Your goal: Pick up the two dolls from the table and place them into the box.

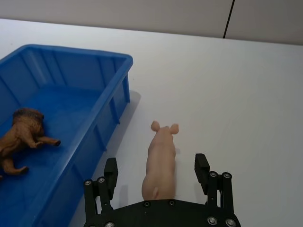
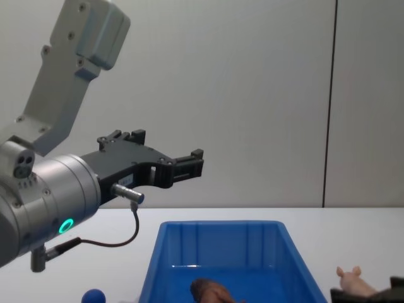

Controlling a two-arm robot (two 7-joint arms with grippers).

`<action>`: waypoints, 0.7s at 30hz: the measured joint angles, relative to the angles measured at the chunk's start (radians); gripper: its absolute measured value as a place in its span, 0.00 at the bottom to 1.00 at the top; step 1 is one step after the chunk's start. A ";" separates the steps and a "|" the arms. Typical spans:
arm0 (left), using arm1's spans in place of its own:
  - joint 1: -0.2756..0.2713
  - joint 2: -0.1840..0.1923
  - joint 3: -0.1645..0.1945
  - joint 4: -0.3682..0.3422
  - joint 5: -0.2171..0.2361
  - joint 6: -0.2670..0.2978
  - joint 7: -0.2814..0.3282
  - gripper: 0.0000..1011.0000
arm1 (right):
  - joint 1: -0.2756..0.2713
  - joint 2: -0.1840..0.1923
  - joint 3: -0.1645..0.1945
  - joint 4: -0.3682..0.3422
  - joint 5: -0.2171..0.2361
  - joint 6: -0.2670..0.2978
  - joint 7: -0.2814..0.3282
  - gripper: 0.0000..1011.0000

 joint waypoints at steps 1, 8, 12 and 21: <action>0.000 0.000 0.000 0.000 0.000 0.000 0.000 0.99 | 0.000 -0.002 -0.001 0.004 -0.001 0.000 0.000 0.99; 0.000 0.000 0.000 0.000 0.000 0.000 0.000 0.99 | 0.004 -0.022 -0.012 0.038 -0.011 -0.004 -0.005 0.83; 0.000 0.000 0.000 0.000 0.000 0.000 0.000 0.99 | 0.005 -0.029 -0.016 0.051 -0.017 -0.006 -0.011 0.73; 0.000 0.000 0.000 0.000 0.000 0.000 0.000 0.99 | -0.001 -0.037 -0.020 0.053 -0.033 -0.019 -0.034 0.44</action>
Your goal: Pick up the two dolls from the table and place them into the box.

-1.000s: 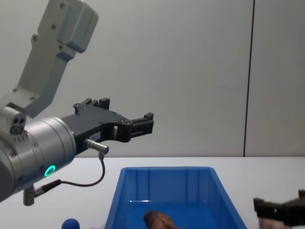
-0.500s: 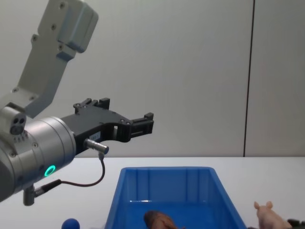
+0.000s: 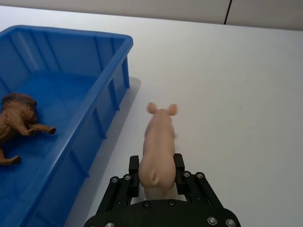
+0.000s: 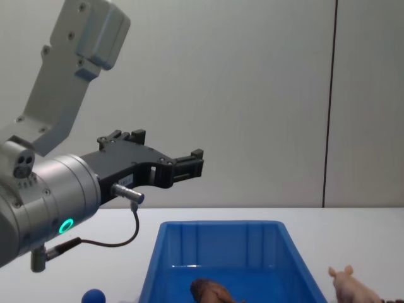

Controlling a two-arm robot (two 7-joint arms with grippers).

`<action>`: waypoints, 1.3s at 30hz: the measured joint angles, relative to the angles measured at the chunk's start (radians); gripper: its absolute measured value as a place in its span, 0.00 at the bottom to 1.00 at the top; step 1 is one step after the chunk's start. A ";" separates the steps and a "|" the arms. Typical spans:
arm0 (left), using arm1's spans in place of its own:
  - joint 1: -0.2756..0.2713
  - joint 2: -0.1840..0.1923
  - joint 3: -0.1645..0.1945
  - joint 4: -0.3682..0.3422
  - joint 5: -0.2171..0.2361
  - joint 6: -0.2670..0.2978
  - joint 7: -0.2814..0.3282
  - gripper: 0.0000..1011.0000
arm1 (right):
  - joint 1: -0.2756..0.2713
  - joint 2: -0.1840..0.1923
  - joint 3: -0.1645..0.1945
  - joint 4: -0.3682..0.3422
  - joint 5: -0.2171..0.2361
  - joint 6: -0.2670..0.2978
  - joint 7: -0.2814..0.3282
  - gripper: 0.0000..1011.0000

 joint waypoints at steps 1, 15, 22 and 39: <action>0.000 0.000 0.000 0.000 0.000 0.000 0.000 0.99 | -0.002 0.000 0.000 -0.004 -0.004 -0.004 -0.006 0.40; 0.000 0.000 0.000 0.000 0.000 0.000 0.000 0.99 | -0.016 0.006 0.005 -0.073 -0.042 -0.067 -0.020 0.37; 0.000 0.000 0.000 0.000 0.000 0.000 0.000 0.99 | -0.003 0.005 0.006 -0.100 -0.043 -0.108 0.039 0.37; 0.000 0.000 0.000 0.000 0.000 0.000 0.000 0.99 | 0.098 -0.049 -0.009 -0.030 -0.017 -0.143 0.235 0.39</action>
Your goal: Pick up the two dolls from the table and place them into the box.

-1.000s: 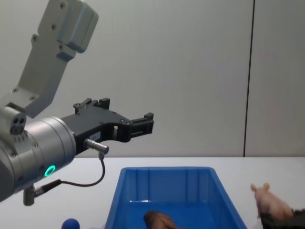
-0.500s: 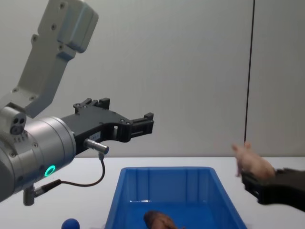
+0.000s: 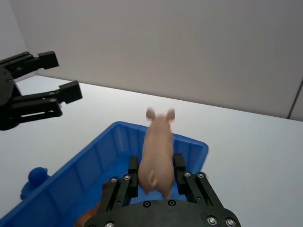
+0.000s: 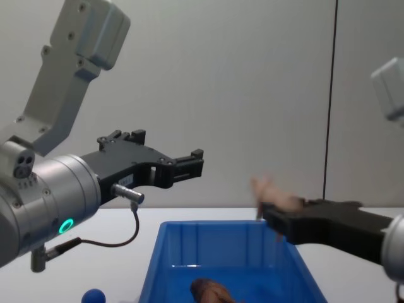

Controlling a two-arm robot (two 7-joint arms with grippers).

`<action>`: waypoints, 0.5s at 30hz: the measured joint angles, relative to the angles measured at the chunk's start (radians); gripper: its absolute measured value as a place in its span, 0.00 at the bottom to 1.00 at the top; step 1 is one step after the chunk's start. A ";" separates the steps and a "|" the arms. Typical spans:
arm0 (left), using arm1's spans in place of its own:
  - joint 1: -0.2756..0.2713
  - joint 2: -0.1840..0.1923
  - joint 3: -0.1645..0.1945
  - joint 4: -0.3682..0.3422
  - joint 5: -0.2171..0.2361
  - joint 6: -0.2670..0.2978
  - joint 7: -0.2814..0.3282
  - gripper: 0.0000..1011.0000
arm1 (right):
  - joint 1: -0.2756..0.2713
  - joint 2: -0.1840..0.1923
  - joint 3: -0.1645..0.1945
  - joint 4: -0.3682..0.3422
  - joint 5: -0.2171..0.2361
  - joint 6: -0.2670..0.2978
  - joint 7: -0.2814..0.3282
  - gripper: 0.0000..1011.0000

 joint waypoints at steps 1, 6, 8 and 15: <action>0.000 0.000 0.000 0.000 0.000 0.000 0.000 0.99 | 0.003 -0.002 -0.001 0.003 0.000 0.000 0.004 0.44; 0.000 0.000 0.000 0.000 0.000 0.000 0.000 0.99 | 0.034 -0.020 -0.006 0.040 0.003 0.000 0.037 0.58; 0.000 0.000 0.000 0.000 0.000 0.000 0.000 0.99 | 0.042 -0.025 -0.006 0.050 0.004 0.002 0.040 0.63; 0.000 0.000 0.000 0.000 0.000 0.000 0.000 0.99 | 0.050 -0.030 -0.007 0.063 0.000 0.005 0.027 0.87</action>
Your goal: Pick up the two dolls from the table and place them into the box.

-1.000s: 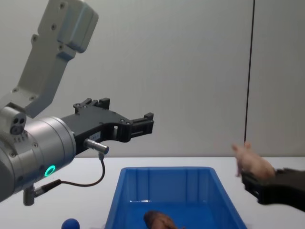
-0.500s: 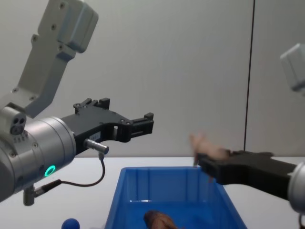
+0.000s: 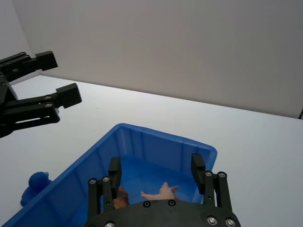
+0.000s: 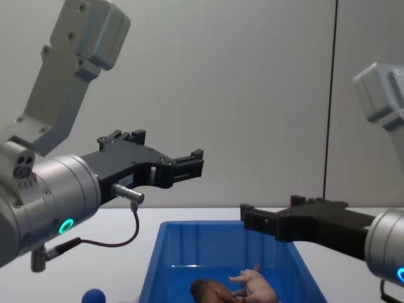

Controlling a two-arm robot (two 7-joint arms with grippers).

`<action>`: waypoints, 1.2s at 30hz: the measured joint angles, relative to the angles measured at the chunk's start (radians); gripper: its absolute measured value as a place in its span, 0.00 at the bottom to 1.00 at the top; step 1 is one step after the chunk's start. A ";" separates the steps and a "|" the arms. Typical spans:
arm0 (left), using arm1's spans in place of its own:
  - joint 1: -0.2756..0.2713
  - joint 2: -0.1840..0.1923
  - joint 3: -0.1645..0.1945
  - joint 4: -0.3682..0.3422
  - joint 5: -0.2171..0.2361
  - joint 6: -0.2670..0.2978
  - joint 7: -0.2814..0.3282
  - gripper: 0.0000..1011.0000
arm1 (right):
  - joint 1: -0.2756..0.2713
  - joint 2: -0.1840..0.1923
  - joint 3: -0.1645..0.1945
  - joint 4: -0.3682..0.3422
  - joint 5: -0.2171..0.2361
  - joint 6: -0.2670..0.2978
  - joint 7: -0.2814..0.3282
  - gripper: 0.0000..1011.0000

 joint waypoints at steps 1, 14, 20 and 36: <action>0.000 0.000 0.000 0.000 0.000 0.000 0.000 0.99 | 0.000 0.000 0.001 0.000 -0.002 -0.001 -0.011 0.88; 0.000 0.000 0.000 0.000 0.000 0.000 0.000 0.99 | -0.057 0.025 0.016 -0.051 -0.012 -0.031 -0.144 0.99; 0.000 0.000 0.000 0.000 0.000 0.000 0.000 0.99 | -0.093 0.044 0.027 -0.084 -0.006 -0.048 -0.200 0.99; 0.021 0.022 -0.014 -0.025 -0.013 0.047 0.030 0.99 | -0.135 0.067 0.040 -0.122 0.002 -0.067 -0.263 0.99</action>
